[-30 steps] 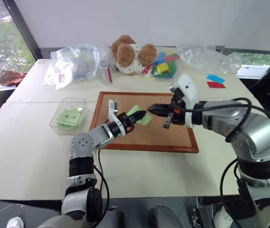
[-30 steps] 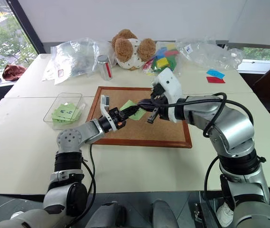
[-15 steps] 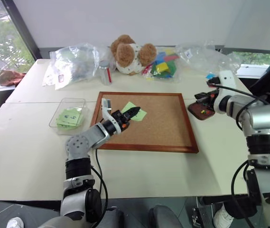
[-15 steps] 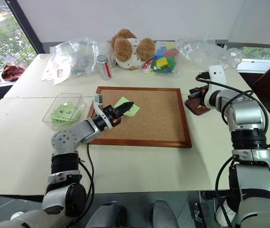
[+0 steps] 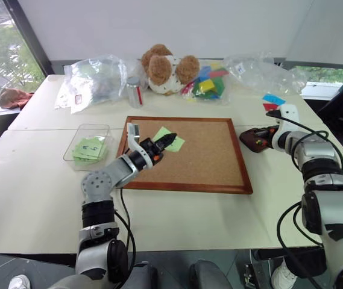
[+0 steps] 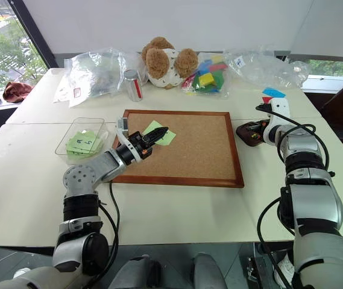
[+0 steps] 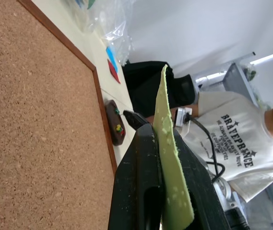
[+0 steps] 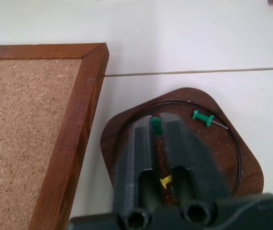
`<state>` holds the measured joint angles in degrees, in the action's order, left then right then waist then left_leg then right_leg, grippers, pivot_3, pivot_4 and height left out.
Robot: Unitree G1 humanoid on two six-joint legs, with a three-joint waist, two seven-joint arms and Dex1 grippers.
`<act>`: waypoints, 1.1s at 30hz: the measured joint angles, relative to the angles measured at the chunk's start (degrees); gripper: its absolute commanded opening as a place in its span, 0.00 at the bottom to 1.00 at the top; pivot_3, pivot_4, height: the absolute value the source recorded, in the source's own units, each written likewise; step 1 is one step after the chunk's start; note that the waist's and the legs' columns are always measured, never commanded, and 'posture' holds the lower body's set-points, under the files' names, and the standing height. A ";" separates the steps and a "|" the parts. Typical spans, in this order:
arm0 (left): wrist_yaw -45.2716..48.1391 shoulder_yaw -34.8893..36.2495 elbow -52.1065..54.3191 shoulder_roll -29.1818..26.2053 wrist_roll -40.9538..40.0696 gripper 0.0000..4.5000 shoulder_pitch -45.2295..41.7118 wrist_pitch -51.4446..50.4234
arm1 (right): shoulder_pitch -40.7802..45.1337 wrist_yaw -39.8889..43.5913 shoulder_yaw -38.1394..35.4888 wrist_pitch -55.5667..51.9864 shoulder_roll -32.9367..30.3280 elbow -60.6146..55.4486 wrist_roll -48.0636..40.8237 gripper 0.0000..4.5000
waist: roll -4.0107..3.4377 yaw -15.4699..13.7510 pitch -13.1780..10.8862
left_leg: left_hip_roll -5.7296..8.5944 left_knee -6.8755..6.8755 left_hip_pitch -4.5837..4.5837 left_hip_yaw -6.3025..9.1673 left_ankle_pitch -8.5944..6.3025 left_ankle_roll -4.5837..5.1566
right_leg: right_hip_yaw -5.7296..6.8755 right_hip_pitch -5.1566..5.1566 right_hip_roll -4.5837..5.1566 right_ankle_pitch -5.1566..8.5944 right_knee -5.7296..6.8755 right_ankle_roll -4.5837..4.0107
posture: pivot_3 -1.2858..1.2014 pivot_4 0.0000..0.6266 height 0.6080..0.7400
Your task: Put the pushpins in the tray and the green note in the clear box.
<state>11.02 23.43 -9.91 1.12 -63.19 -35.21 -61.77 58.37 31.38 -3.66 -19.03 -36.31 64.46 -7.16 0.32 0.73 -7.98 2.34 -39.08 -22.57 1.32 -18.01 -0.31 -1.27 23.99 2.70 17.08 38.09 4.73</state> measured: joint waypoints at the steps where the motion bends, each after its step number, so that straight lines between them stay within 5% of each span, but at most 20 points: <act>1: 0.00 -0.03 0.00 -0.01 0.00 0.00 0.13 0.01 | 0.01 0.03 -0.07 0.12 0.16 0.62 0.10 0.51 | 0.00 0.01 0.00 | 0.00 0.00 0.00 0.00 0.00 0.00 | 0.00 0.00 0.00 0.00 0.00 0.00 | 0.52 0.24 1.00; 5: 0.00 -0.14 0.06 -0.49 0.00 0.00 0.32 0.02 | 0.24 0.08 -0.13 0.71 0.35 2.22 0.38 0.95 | 0.00 0.05 0.00 | 0.00 0.00 0.00 0.00 0.00 0.00 | 0.00 0.01 0.00 0.00 0.00 0.00 | 0.52 0.24 1.00; 6: 0.00 -0.13 0.15 -0.61 0.00 0.00 0.33 0.07 | 0.29 0.09 -0.16 0.74 0.33 2.24 0.50 0.98 | 0.00 0.05 0.00 | 0.00 0.00 0.00 0.00 0.00 0.00 | 0.00 0.01 0.00 0.00 0.01 0.00 | 0.52 0.24 1.00; 16: 0.01 -0.36 2.29 -1.26 0.01 0.00 0.41 0.22 | 0.90 6.27 -0.93 -4.15 -0.54 -7.32 0.00 0.98 | -0.03 0.08 -0.02 | -0.01 0.01 -0.01 0.02 0.00 -0.01 | 0.00 0.03 0.00 0.00 0.01 0.00 | 0.52 0.24 1.00; 25: -3.02 -1.97 14.12 -5.91 2.11 0.00 0.93 5.39 | -20.83 25.42 1.53 -25.88 -5.17 -66.81 -17.30 0.98 | -0.03 -0.25 -0.03 | -0.01 -0.03 -0.13 0.14 -0.01 -0.02 | 0.04 0.07 0.01 0.00 -0.03 0.01 | 0.52 0.24 1.00; 33: -7.25 0.25 14.77 -19.32 9.28 0.00 -1.79 11.91 | -22.43 24.08 1.59 -34.45 -5.21 -84.11 -26.39 0.98 | 0.04 -0.06 -0.07 | -0.01 0.00 0.04 0.15 0.01 -0.05 | 0.02 0.01 0.00 -0.01 0.04 0.00 | 0.52 0.24 1.00</act>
<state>3.76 23.69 4.86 -18.20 -53.91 -36.99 -49.86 35.93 55.46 -2.07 -53.48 -41.52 -19.65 -33.56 0.37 0.67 -8.05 2.32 -39.07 -22.54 1.47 -18.00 -0.36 -1.26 24.00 2.69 17.07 38.13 4.73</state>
